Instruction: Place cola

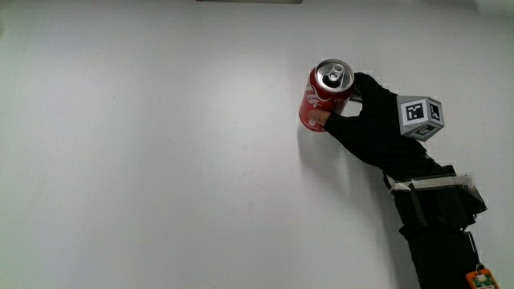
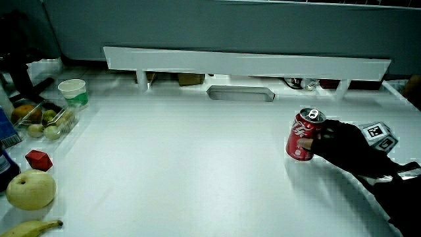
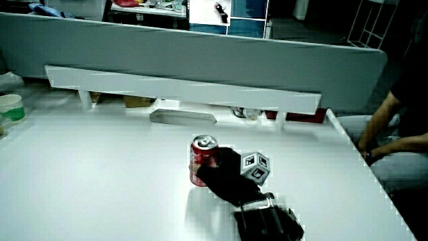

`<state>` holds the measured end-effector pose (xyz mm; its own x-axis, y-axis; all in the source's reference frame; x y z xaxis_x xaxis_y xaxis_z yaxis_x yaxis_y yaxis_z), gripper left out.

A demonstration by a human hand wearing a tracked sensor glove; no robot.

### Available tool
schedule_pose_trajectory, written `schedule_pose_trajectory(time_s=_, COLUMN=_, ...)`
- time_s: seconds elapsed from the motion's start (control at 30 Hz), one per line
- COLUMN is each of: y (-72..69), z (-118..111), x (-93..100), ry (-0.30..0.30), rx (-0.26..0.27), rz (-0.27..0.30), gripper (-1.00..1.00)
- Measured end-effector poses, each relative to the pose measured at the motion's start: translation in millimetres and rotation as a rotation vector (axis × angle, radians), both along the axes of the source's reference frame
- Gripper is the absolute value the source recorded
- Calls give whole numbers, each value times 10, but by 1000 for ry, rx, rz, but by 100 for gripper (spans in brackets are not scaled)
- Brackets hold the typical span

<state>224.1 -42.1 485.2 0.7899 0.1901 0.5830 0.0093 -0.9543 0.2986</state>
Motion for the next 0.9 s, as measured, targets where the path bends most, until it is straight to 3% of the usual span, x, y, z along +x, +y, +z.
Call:
schedule_pose_trajectory(time_s=0.17, y=39, z=106, x=14, ry=5, rx=-31, rz=18, gripper=0)
schedule_pose_trajectory(time_s=0.33, y=75, z=145, x=-7, ry=28, rx=-20, rz=-6, gripper=0)
schedule_pose_trajectory(time_s=0.63, y=127, z=191, x=3, ry=2, rx=-30, rz=2, gripper=0)
schedule_pose_trajectory(time_s=0.9, y=154, z=220, x=25, ry=-9, rx=-60, rz=2, gripper=-40)
